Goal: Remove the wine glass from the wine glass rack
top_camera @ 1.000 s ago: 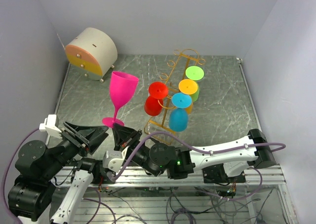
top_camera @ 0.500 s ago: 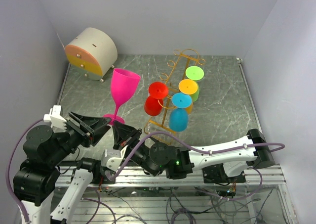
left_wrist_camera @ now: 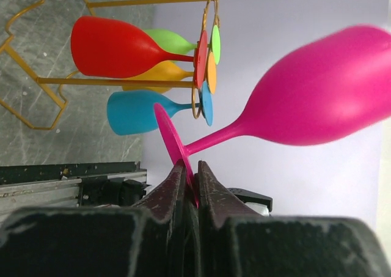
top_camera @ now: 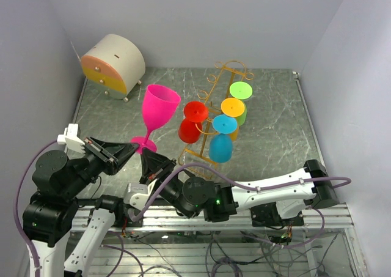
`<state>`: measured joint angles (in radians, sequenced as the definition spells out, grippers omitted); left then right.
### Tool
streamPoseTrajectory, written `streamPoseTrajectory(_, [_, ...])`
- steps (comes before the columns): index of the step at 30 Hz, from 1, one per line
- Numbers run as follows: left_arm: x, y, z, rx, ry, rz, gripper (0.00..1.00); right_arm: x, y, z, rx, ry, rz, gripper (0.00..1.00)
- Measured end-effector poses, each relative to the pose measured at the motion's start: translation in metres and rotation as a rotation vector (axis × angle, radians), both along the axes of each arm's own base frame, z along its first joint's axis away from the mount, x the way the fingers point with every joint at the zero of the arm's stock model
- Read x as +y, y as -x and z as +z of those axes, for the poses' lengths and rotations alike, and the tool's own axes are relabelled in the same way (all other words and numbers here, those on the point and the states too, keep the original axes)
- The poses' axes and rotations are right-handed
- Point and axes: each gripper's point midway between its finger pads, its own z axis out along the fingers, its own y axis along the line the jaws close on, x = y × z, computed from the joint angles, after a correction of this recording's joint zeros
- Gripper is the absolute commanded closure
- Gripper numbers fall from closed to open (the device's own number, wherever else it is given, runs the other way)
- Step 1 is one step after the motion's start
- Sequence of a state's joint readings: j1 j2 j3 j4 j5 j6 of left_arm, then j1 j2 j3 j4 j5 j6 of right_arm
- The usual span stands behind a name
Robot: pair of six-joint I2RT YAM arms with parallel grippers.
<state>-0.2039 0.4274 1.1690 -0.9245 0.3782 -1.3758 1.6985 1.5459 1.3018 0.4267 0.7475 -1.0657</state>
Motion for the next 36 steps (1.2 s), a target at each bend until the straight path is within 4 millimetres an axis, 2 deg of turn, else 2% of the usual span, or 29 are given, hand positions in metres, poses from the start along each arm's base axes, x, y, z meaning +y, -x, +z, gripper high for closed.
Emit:
streamPoseTrajectory(1, [-0.001, -0.001, 0.001, -0.005, 0.004, -0.003, 0.93, -0.001, -0.001, 0.000, -0.002, 0.004, -0.006, 1.00])
streamPoseTrajectory(5, [-0.002, -0.002, 0.003, -0.023, 0.014, -0.007, 0.93, -0.003, -0.003, -0.001, -0.008, 0.012, -0.026, 0.99])
streamPoseTrajectory(10, [-0.001, -0.004, 0.001, -0.045, 0.018, -0.003, 0.93, -0.006, -0.007, -0.005, 0.007, 0.011, -0.062, 0.69])
streamPoseTrajectory(15, [0.001, -0.010, -0.004, -0.065, 0.014, 0.019, 0.93, -0.023, -0.022, -0.008, 0.043, -0.022, -0.211, 0.60])
streamPoseTrajectory(20, [0.004, -0.020, -0.006, -0.096, -0.006, 0.051, 0.93, -0.047, -0.036, -0.015, 0.078, -0.061, -0.418, 0.60])
streamPoseTrajectory(24, [0.008, -0.031, -0.013, -0.108, -0.034, 0.082, 0.93, -0.083, -0.044, -0.010, 0.134, -0.148, -0.587, 0.60])
streamPoseTrajectory(29, [0.010, -0.051, -0.002, -0.153, -0.045, 0.118, 0.93, -0.130, -0.049, -0.002, 0.203, -0.206, -0.732, 0.61])
streamPoseTrajectory(32, [0.009, -0.064, 0.008, -0.177, -0.040, 0.132, 0.93, -0.139, -0.049, 0.004, 0.204, -0.179, -0.760, 0.61])
streamPoseTrajectory(36, [0.008, -0.073, 0.019, -0.209, -0.030, 0.135, 0.93, -0.132, -0.048, 0.016, 0.163, -0.109, -0.776, 0.61])
